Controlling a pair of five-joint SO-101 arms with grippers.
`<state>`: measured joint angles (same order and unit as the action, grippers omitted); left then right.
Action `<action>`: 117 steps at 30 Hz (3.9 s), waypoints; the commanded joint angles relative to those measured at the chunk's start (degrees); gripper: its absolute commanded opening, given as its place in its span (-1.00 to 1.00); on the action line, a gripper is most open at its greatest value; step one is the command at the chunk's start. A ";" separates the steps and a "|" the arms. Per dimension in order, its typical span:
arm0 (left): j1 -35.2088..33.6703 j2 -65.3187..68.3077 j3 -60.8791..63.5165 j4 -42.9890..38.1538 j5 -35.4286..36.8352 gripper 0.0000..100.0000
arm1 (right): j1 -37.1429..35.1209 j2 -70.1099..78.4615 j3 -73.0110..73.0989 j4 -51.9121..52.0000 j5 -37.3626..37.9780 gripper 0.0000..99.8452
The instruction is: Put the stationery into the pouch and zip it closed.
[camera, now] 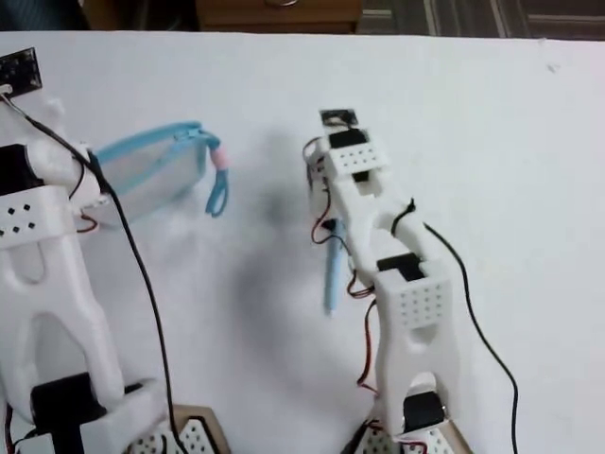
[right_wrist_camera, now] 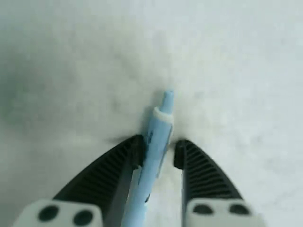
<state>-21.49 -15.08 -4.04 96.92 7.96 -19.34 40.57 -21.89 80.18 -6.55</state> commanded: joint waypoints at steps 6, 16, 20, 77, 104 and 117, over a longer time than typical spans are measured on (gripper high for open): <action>-0.31 -2.51 -0.70 -0.35 -0.26 -0.95 | -0.31 -4.00 -15.12 12.09 2.29 -0.97; -0.31 -2.51 -0.70 -0.35 -0.26 -0.95 | -1.10 -18.07 -43.52 17.36 -1.67 -0.97; -0.04 -2.51 -0.70 -0.35 -0.26 -0.95 | -5.05 -20.97 -54.42 12.09 -7.12 -0.97; -0.31 -2.51 -0.62 -0.35 -0.26 -0.95 | -22.20 -9.45 -73.58 3.21 -11.69 -0.97; -0.31 -2.24 -0.62 -0.44 -0.26 -0.95 | -28.88 -11.21 -73.67 19.74 -1.32 -0.14; -0.31 -2.42 -0.62 -0.44 -0.26 -0.95 | -11.65 -8.40 -63.82 21.32 13.45 -0.33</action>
<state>-21.49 -15.08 -4.04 96.92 7.96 -32.97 31.96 -89.32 100.31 1.01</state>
